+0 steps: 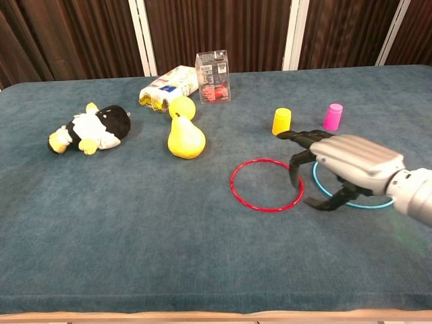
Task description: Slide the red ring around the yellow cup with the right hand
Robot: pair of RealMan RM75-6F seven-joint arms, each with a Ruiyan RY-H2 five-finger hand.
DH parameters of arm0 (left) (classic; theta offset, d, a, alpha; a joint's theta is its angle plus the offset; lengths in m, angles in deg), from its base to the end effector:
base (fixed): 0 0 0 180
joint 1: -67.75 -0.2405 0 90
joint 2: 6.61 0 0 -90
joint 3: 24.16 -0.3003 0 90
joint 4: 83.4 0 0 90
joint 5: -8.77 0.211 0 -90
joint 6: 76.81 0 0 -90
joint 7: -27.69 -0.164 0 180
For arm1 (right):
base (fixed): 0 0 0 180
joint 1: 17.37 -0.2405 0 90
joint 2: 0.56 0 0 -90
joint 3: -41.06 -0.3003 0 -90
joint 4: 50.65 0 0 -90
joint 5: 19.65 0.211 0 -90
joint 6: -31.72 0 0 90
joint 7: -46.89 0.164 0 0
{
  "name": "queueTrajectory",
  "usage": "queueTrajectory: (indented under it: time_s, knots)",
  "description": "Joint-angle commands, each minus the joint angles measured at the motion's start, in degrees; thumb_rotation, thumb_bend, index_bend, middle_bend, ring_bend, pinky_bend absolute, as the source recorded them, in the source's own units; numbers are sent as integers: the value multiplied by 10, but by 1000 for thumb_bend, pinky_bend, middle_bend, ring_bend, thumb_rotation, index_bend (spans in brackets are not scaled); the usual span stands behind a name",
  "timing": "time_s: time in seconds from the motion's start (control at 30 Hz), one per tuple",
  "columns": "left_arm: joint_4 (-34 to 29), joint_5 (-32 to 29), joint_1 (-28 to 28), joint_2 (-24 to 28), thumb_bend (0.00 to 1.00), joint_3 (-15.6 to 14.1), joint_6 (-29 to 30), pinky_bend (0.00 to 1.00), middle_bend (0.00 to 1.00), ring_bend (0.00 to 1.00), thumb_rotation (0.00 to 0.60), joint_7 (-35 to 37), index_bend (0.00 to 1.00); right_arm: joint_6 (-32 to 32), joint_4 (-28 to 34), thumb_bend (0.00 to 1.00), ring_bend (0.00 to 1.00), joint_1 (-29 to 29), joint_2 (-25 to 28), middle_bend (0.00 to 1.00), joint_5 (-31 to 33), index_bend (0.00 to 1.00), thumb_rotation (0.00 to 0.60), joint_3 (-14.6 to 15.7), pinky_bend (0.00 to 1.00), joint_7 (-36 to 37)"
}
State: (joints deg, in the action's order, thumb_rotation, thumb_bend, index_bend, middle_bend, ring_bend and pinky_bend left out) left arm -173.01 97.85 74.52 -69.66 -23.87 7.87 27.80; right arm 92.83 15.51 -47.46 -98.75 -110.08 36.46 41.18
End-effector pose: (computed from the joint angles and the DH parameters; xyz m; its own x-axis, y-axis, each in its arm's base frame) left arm -0.3515 0.2073 0.1776 0.4616 0.0334 0.8864 0.8848 -0.0887 -0.4574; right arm -0.2431 -0.3309 -0.0698 0.4943 -0.1965 0.8468 -0.8003 -0.4831 0.3551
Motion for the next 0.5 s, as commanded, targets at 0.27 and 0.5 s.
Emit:
queueTrajectory:
  time_s: [0.27, 0.5]
  knots:
    - [-4, 13, -4, 11, 460, -8, 4, 62, 0, 0, 600, 16, 0, -4, -20, 473, 0, -14, -21, 41, -8, 642, 600, 19, 0, 15]
    - [-4, 13, -8, 11, 461, -7, 9, 62, 0, 0, 600, 10, 0, -8, -24, 472, 0, -16, -27, 41, 1, 640, 600, 23, 0, 15]
